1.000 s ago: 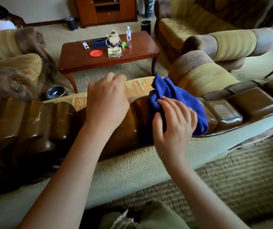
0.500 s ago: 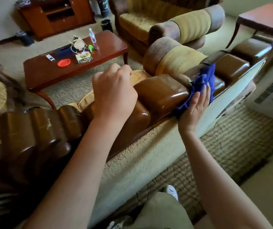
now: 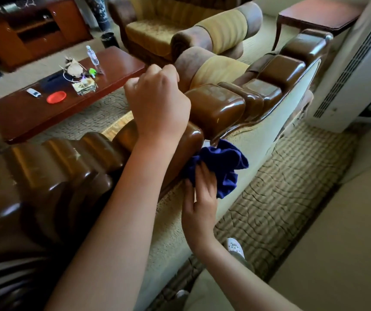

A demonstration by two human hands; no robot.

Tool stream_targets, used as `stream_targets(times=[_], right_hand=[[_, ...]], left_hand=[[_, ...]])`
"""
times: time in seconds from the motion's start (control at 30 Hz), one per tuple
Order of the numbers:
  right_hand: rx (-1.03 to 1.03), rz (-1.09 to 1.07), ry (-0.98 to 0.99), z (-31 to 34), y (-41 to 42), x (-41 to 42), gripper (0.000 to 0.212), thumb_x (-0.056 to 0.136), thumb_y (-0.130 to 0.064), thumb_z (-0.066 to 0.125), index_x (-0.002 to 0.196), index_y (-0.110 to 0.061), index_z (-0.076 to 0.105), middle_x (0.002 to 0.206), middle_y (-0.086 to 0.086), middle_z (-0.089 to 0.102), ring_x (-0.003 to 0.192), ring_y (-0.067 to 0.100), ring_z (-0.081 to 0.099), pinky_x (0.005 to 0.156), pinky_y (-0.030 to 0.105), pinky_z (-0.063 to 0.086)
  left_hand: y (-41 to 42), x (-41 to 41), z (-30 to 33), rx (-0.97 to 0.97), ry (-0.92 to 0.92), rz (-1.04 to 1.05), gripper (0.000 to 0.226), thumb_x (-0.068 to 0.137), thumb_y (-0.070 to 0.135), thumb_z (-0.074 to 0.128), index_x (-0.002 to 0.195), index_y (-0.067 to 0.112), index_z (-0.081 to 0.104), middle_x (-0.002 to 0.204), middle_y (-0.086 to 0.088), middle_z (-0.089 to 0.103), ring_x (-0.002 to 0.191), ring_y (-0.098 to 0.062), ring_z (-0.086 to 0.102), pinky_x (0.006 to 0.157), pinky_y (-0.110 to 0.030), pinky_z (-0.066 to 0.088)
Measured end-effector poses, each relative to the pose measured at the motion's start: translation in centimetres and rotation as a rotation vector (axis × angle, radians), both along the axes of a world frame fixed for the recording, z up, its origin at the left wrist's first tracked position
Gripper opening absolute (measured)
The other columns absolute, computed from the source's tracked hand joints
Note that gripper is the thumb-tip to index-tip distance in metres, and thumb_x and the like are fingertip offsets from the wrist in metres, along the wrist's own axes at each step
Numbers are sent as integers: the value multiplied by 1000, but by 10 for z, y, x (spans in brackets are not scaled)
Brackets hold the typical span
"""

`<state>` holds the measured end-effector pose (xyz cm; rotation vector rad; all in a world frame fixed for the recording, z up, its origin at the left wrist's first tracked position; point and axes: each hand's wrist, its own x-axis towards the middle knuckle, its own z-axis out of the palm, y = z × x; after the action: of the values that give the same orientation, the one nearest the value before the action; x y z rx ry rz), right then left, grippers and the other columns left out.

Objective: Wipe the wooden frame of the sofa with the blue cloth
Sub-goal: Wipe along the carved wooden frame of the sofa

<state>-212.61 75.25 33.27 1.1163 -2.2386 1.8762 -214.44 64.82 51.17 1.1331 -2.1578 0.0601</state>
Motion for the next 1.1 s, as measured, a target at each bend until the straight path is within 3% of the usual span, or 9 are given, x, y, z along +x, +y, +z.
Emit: stream_targets(times=[0.2, 0.27, 0.33, 0.4, 0.53, 0.67, 0.83, 1.0, 1.1], right_hand=[[26, 38, 350, -4, 5, -53, 32, 99, -28, 44, 119, -6, 57, 121, 16, 60, 112, 30, 51, 102, 35, 37], [41, -61, 162, 6, -5, -79, 34, 96, -26, 48, 117, -3, 61, 119, 13, 59, 111, 26, 51, 102, 30, 36], [21, -123, -36, 15, -15, -92, 29, 94, -20, 51, 115, -3, 63, 114, 6, 59, 107, 20, 54, 99, 35, 42], [-4, -138, -56, 18, -16, -87, 26, 93, -16, 53, 111, -2, 64, 107, 6, 58, 102, 19, 54, 92, 41, 46], [-5, -32, 103, 8, 5, -27, 30, 92, -19, 52, 111, 1, 64, 100, 11, 56, 95, 23, 53, 84, 39, 46], [-12, 167, 270, 4, 27, 26, 23, 97, -26, 46, 110, -10, 54, 104, 4, 49, 91, 21, 49, 80, 31, 44], [0, 272, 482, 1, 32, 4, 17, 98, -24, 47, 111, -15, 53, 109, 3, 48, 89, 22, 52, 76, 33, 47], [19, -17, 172, 16, 6, -46, 28, 91, -17, 51, 110, -1, 63, 102, 12, 56, 92, 24, 53, 77, 44, 49], [0, 7, 174, 18, 7, -26, 28, 90, -16, 53, 107, 3, 65, 100, 10, 55, 91, 23, 53, 79, 42, 49]], left_hand=[[0, 1, 0, 3, -6, -11, 29, 85, 0, 46, 103, 13, 65, 104, -7, 64, 91, -25, 57, 92, -36, 33], [0, 1, 1, 10, -10, 0, 30, 85, 0, 45, 103, 12, 65, 104, -8, 64, 92, -26, 57, 92, -36, 33], [0, 1, 2, 17, -26, 7, 30, 85, 1, 45, 103, 13, 65, 104, -7, 63, 92, -26, 57, 92, -36, 33], [0, -1, 2, 22, -37, 9, 31, 84, 1, 44, 103, 13, 65, 104, -7, 63, 92, -27, 57, 91, -36, 32], [-2, -3, 1, 31, -49, 26, 30, 85, 2, 44, 103, 14, 65, 105, -7, 63, 94, -27, 57, 93, -36, 32], [-2, -4, 2, 26, -25, 8, 30, 84, 0, 44, 102, 12, 65, 103, -9, 63, 91, -28, 57, 92, -37, 33], [-1, 2, 2, 44, 22, 13, 35, 82, -1, 43, 105, 13, 66, 104, -8, 64, 93, -27, 57, 94, -37, 32], [1, 2, 3, 64, 1, 9, 33, 85, 1, 43, 105, 15, 66, 104, -5, 63, 92, -24, 57, 94, -34, 31], [-1, 0, 3, 59, -10, 10, 32, 85, 2, 43, 102, 14, 66, 103, -5, 63, 92, -24, 56, 94, -33, 30]])
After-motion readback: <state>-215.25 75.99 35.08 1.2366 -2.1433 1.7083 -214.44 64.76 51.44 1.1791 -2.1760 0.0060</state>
